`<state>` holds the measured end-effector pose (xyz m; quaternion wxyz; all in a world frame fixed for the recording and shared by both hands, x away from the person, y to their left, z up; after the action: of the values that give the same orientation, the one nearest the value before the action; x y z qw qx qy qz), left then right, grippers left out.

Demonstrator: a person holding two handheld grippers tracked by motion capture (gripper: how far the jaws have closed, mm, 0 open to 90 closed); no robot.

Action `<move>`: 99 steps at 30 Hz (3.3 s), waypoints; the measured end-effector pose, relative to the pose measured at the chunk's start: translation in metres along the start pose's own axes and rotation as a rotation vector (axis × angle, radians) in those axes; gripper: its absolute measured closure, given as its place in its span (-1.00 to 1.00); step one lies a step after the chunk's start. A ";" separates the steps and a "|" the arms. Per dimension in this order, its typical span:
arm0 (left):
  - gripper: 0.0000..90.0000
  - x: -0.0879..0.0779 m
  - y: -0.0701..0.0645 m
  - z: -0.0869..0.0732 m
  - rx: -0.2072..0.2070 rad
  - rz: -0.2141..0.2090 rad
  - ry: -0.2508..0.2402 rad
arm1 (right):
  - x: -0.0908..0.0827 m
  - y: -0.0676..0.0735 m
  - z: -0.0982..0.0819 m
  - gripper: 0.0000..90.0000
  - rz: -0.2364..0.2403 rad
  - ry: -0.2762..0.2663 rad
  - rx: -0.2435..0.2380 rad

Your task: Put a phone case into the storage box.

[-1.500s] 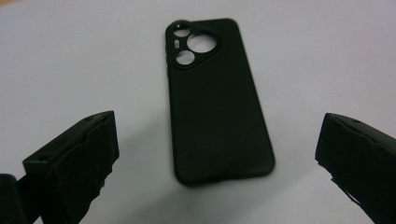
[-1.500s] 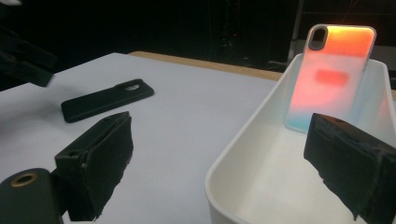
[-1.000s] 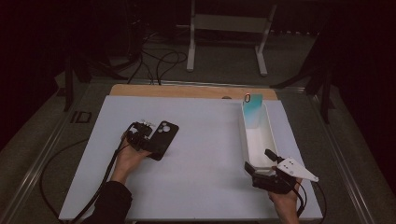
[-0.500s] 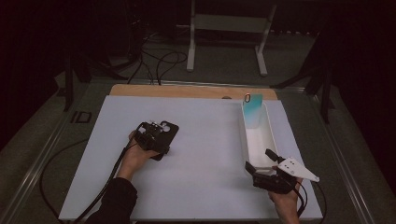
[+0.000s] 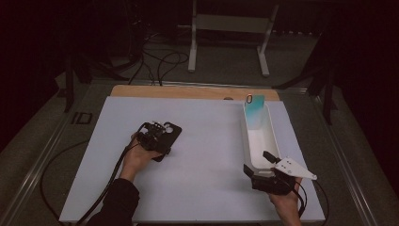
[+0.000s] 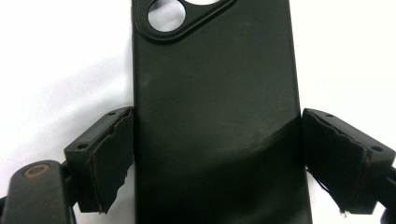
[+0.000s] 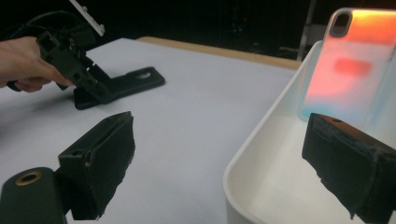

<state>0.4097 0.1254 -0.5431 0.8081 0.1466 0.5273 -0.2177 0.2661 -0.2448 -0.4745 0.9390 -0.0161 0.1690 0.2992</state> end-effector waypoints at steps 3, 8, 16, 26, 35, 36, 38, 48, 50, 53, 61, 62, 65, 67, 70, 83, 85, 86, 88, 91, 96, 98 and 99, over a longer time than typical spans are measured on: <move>-0.64 -0.001 -0.001 0.000 0.009 0.003 -0.007 | 0.002 0.000 0.000 -0.80 0.003 0.021 0.003; -0.63 -0.006 -0.005 0.000 0.026 0.021 -0.037 | 0.003 0.000 0.002 -0.81 0.007 0.044 0.002; -0.64 -0.034 -0.021 0.004 0.070 -0.010 -0.156 | -0.001 -0.006 0.011 -0.81 0.000 0.058 0.001; -0.64 -0.070 -0.062 0.012 0.194 -0.058 -0.324 | 0.009 -0.001 0.034 -0.80 0.066 0.055 0.007; -0.64 -0.103 -0.117 0.021 0.339 -0.122 -0.465 | 0.037 0.018 0.063 -0.72 0.178 0.052 0.045; -0.64 -0.103 -0.117 0.021 0.339 -0.122 -0.465 | 0.037 0.018 0.063 -0.72 0.178 0.052 0.045; -0.65 -0.111 -0.131 0.022 0.367 -0.146 -0.503 | 0.043 0.023 0.069 -0.70 0.204 0.050 0.061; -0.65 -0.118 -0.157 0.023 0.433 -0.203 -0.562 | 0.056 0.039 0.080 -0.35 0.270 0.075 0.117; -0.65 -0.119 -0.159 0.023 0.438 -0.200 -0.572 | 0.057 0.040 0.081 -0.25 0.287 0.075 0.128; -0.65 -0.120 -0.161 0.022 0.437 -0.214 -0.593 | 0.059 0.041 0.080 0.05 0.329 0.092 0.175; -0.66 -0.114 -0.166 0.021 0.457 -0.215 -0.571 | 0.062 0.048 0.079 0.68 0.392 0.110 0.193; -0.67 -0.114 -0.166 0.021 0.457 -0.215 -0.571 | 0.062 0.048 0.079 0.68 0.392 0.110 0.193; -0.69 -0.112 -0.168 0.020 0.474 -0.158 -0.575 | 0.063 0.051 0.077 0.79 0.396 0.127 0.202; -0.69 -0.112 -0.169 0.020 0.475 -0.139 -0.576 | 0.063 0.052 0.077 0.83 0.398 0.125 0.205; -0.65 -0.112 -0.168 0.021 0.453 -0.149 -0.591 | 0.063 0.054 0.078 0.91 0.380 0.118 0.181; -0.88 -0.112 -0.152 0.018 0.387 -0.393 -0.546 | 0.046 0.049 0.081 0.91 0.447 0.079 0.114; -0.87 -0.111 -0.152 0.017 0.394 -0.419 -0.543 | 0.045 0.049 0.081 0.91 0.470 0.073 0.110; -0.87 -0.111 -0.152 0.017 0.394 -0.419 -0.543 | 0.045 0.049 0.081 0.91 0.470 0.073 0.110; -0.78 -0.110 -0.154 0.014 0.416 -0.460 -0.534 | 0.041 0.052 0.082 0.91 0.533 0.074 0.088; -0.64 -0.110 -0.155 0.014 0.425 -0.493 -0.532 | 0.040 0.055 0.082 0.91 0.566 0.075 0.070; -0.31 -0.112 -0.155 0.012 0.433 -0.540 -0.532 | 0.040 0.058 0.083 0.91 0.587 0.081 0.042; -0.18 -0.112 -0.154 0.011 0.435 -0.540 -0.529 | 0.041 0.058 0.082 0.91 0.584 0.085 0.041; -0.18 -0.111 -0.152 0.009 0.441 -0.566 -0.520 | 0.040 0.058 0.082 0.91 0.580 0.089 0.035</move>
<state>0.3008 0.0119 -0.4388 0.7719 0.1055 0.2670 -0.5673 0.2896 -0.1641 -0.4062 0.8060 0.0360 0.2128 0.5512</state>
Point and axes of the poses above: each handheld gripper's, and its own axes: x roughly forward along the jaws, z roughly out of its top, y roughly to its left, the point moved 4 cm from there along x, roughly forward along the jaws, and after that the axes turned 1 degree about z, right-handed, at the moved point
